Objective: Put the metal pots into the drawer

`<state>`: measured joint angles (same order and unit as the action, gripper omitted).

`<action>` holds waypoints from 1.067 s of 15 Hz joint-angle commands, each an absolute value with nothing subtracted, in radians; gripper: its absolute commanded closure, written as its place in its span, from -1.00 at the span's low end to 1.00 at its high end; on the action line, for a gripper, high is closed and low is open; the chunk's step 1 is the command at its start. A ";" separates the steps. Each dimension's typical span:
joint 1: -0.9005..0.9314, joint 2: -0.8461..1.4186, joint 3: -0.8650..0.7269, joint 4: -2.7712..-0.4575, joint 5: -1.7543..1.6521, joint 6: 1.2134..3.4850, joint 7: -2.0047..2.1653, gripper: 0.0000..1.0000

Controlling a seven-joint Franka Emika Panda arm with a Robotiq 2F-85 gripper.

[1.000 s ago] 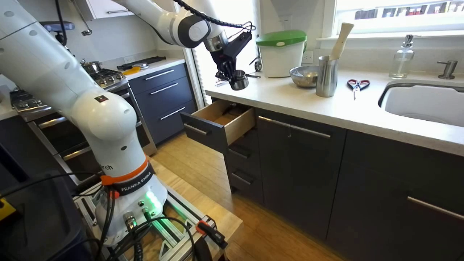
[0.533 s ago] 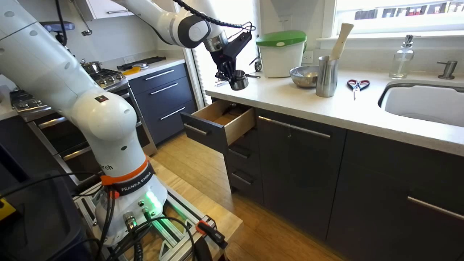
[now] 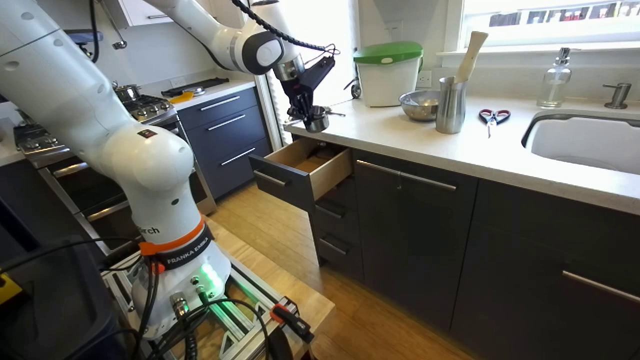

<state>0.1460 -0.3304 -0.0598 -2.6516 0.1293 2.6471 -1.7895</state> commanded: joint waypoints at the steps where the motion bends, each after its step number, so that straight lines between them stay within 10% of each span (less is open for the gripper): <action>1: 0.207 -0.288 -0.074 -2.690 0.158 2.705 -1.822 0.98; 16: 0.447 -0.061 -0.069 -2.727 0.588 3.031 -2.086 0.98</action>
<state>0.3997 -0.0890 -0.0601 -2.7304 0.4839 2.9790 -1.9916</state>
